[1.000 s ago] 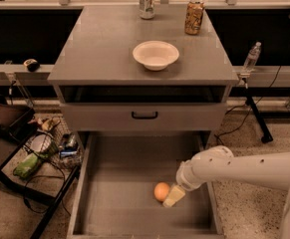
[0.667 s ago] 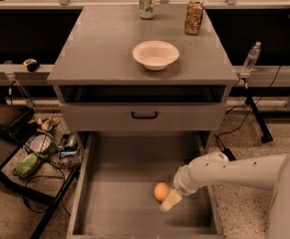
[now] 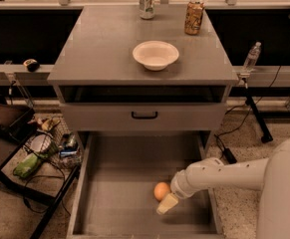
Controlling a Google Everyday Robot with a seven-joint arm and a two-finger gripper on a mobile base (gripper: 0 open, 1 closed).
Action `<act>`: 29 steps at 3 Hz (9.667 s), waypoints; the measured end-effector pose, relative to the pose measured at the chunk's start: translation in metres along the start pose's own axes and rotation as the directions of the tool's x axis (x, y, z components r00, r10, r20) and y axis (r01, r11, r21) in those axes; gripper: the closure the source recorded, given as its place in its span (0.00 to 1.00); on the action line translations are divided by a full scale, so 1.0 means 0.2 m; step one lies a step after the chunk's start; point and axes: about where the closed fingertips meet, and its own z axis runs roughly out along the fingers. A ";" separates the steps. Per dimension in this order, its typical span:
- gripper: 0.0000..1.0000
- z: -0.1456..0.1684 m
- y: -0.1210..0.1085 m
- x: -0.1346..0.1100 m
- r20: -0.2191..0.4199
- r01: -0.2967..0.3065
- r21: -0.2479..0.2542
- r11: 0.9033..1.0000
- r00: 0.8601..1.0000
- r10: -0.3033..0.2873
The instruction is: Pick orange from middle drawer and place on counter
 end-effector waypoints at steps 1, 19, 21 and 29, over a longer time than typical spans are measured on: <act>0.00 0.06 0.01 -0.03 0.014 -0.005 -0.012 1.000 1.000 0.005; 1.00 -1.70 -0.67 -2.85 0.670 -0.123 0.117 0.986 0.743 0.013; 1.00 -1.44 -0.78 -2.95 0.642 -0.183 0.052 0.982 0.759 0.108; 0.00 -1.30 -0.82 -2.91 0.585 -0.227 0.038 0.973 0.795 0.162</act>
Offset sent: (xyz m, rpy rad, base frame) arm 0.0115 0.0407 -0.0200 0.0757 -0.0031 0.0095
